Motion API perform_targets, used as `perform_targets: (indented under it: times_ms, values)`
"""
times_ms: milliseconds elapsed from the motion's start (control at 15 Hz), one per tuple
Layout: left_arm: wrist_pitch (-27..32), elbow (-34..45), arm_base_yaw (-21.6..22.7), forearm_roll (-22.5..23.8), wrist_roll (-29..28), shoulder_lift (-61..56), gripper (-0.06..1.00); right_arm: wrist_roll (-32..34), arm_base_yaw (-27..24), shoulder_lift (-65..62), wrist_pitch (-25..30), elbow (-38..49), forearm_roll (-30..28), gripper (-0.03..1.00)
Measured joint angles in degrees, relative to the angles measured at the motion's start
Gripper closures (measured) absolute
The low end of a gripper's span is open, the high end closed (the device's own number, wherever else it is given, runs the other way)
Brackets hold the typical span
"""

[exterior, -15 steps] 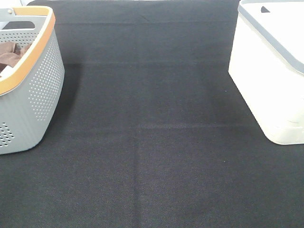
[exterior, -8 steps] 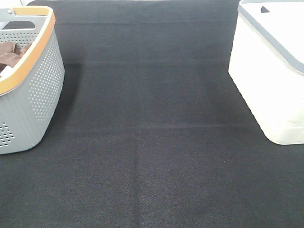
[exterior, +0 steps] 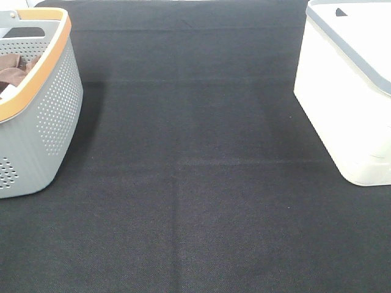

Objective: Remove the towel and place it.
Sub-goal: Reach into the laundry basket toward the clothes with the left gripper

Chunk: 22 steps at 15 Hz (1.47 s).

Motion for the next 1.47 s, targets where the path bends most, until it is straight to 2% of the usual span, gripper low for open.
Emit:
perform_targets:
  times_ms: [133, 267, 533, 800, 867, 933, 1200, 1333, 1467]
  values:
    - [-3.2, -0.6, 0.0, 0.0, 0.0, 0.0, 0.30, 0.0, 0.0, 0.0, 0.0, 0.0, 0.0, 0.11]
    - [-9.5, -1.0, 0.0, 0.5, 0.0, 0.1, 0.30, 0.0, 0.0, 0.0, 0.0, 0.0, 0.0, 0.11]
    - [-24.7, -1.0, 0.0, 4.8, -1.3, 12.0, 0.30, 0.0, 0.0, 0.0, 0.0, 0.0, 0.0, 0.11]
    - [-37.9, -2.2, 0.0, 6.6, -2.2, 28.2, 0.30, 0.0, 0.0, 0.0, 0.0, 0.0, 0.0, 0.11]
    - [-38.8, -3.7, 0.0, 6.8, -4.1, 32.9, 0.30, 0.0, 0.0, 0.0, 0.0, 0.0, 0.0, 0.11]
    - [-38.8, -3.7, 0.0, 6.8, -4.1, 32.9, 0.30, 0.0, 0.0, 0.0, 0.0, 0.0, 0.0, 0.11]
    - [-39.1, -12.7, 0.0, 7.0, -14.0, 53.1, 0.30, 0.0, 0.0, 0.0, 0.0, 0.0, 0.0, 0.11]
    - [-39.1, -17.2, 1.3, 7.0, -17.5, 60.7, 0.30, 0.0, 0.0, 0.0, 0.0, 0.0, 0.0, 0.11]
    - [-37.7, -23.1, 4.5, 7.0, -20.6, 70.8, 0.30, 0.0, 0.0, 0.0, 0.0, 0.0, 0.0, 0.11]
